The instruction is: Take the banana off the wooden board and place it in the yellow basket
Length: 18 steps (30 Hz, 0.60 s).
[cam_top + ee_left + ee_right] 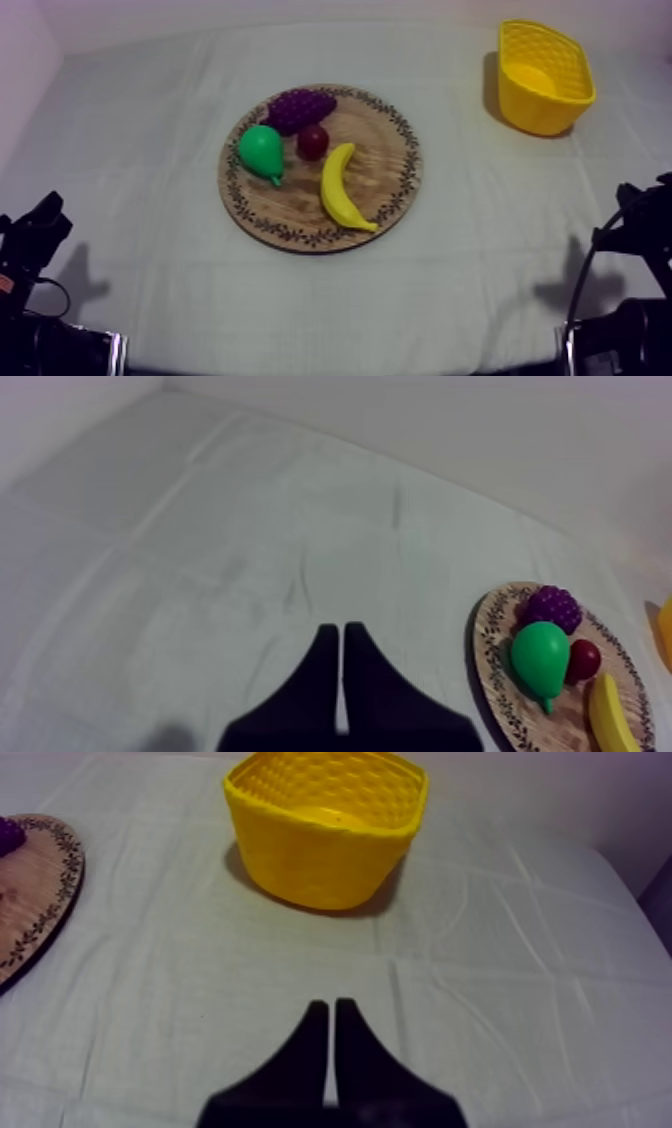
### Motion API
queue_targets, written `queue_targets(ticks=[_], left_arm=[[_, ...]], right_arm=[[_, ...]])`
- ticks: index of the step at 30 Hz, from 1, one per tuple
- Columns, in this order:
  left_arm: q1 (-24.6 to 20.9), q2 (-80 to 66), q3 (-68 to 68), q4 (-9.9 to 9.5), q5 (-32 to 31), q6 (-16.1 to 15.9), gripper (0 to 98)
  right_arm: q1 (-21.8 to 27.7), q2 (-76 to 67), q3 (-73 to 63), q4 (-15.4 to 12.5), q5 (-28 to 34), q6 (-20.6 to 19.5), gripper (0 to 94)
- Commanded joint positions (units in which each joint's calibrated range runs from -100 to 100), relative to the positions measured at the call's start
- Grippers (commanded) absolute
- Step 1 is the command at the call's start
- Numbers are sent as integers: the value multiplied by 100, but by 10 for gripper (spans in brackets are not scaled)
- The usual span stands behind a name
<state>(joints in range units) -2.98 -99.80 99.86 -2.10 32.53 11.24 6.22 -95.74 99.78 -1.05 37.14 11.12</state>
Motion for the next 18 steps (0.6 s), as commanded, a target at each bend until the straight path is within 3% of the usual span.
queue_targets(ticks=[1, 18], left_arm=[[-3, -3, 3, -1, -3, 1, 1], [-3, -3, 3, 2, 5, 1, 1]], right_arm=[[-2, -1, 0, 0, -4, -1, 3], [-2, -1, 0, 0, 20, 4, 3]])
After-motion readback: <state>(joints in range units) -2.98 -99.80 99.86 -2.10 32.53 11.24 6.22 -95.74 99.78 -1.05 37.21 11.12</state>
